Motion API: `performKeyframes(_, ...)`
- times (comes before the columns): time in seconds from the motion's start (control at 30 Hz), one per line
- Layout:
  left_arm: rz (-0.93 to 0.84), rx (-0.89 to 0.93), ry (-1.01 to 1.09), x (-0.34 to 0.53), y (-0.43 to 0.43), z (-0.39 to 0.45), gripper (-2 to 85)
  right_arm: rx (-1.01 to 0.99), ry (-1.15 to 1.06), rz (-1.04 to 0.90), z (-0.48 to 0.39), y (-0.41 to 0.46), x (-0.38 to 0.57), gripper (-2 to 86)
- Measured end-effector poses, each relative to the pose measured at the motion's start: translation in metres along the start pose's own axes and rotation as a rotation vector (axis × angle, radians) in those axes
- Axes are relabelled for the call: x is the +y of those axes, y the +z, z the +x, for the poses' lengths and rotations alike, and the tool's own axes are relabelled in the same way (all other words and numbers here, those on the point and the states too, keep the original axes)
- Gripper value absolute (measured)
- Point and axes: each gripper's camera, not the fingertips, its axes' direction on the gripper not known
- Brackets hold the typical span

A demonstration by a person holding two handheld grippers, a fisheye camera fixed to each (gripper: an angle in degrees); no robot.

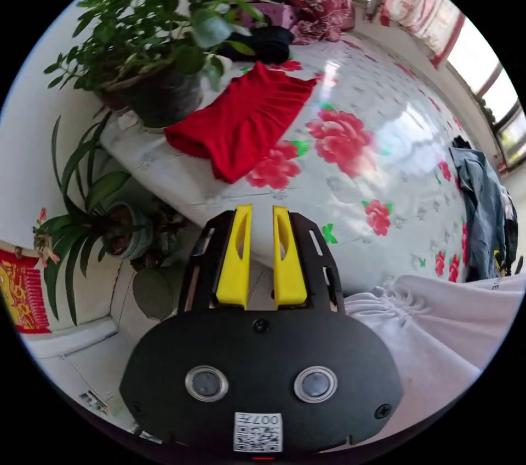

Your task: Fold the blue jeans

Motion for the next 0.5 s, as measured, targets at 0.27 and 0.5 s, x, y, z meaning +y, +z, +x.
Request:
performKeyframes(0.27,-0.041,0.264,0.281,-0.004,0.001,0.099,6.4,0.074,-0.223,-0.25,0.047,0.067,0.01,10.0)
performKeyframes(0.5,-0.068,0.269,0.441,-0.01,-0.008,0.166,6.4,-0.07,-0.375,-0.229,0.023,0.052,0.008,0.7)
